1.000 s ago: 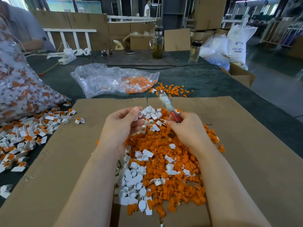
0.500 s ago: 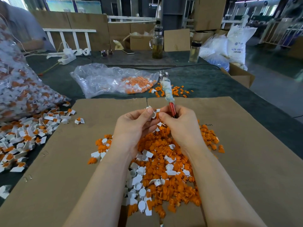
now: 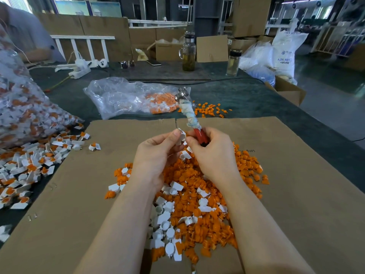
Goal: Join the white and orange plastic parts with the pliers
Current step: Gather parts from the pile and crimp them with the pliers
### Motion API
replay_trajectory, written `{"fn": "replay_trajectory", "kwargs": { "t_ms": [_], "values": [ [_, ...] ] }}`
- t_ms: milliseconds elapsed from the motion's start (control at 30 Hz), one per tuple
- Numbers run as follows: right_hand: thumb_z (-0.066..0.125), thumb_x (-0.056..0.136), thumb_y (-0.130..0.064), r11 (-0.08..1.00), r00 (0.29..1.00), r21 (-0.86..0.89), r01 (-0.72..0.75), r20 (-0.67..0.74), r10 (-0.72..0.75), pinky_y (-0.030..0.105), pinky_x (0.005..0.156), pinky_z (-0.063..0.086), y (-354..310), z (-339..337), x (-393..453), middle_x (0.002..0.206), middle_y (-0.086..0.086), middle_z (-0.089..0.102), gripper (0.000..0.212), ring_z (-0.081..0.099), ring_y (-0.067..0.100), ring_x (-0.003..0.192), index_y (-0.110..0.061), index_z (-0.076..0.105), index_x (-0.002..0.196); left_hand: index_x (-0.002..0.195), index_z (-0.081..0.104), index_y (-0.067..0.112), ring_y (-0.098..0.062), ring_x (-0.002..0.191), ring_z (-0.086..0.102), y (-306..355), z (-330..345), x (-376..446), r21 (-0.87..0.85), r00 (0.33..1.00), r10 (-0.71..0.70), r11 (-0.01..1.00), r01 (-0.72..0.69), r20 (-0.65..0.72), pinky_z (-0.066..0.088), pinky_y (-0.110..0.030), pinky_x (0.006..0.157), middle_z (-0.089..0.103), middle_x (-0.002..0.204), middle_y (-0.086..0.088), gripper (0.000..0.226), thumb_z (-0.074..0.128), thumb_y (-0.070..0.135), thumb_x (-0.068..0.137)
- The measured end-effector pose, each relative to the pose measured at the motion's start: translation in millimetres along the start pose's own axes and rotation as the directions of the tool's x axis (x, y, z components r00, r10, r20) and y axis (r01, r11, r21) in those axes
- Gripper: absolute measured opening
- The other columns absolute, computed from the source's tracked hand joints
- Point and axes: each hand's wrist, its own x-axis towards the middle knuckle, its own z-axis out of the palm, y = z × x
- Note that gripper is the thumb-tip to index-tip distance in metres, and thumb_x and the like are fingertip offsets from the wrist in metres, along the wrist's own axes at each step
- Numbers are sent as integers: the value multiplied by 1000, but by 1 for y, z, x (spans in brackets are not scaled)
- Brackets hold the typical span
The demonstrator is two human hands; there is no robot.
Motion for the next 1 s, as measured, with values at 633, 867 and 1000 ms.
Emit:
{"fn": "replay_trajectory", "kwargs": {
  "t_ms": [633, 867, 1000],
  "values": [
    [60, 94, -25, 1000, 999, -10, -27, -17, 27, 13, 51, 36, 3, 5, 1, 77, -9, 65, 13, 55, 5, 60, -20, 70, 101, 79, 77, 12, -8, 62, 68, 0, 1, 0, -4, 1000, -9, 1000, 9, 20, 55, -18, 56, 72, 68, -4, 12, 76, 23, 74],
    [58, 94, -36, 995, 991, 92, -32, -123, 44, 29, 51, 52, -1, 2, 1, 67, -11, 59, 13, 56, 7, 59, -35, 57, 81, 90, 72, 6, -15, 69, 74, 3, 2, -3, -12, 995, 52, 998, -53, -81, 59, -21, 61, 75, 70, -8, 5, 71, 2, 87],
    [63, 93, -33, 993, 994, 115, -5, -109, 18, 20, 59, 48, -5, 4, -1, 74, -11, 64, 11, 60, 5, 74, -34, 57, 83, 90, 70, 4, -16, 69, 75, 1, 7, -6, 45, 993, 90, 995, -87, -76, 59, -21, 62, 74, 69, -9, 8, 71, -2, 85]
  ]
}}
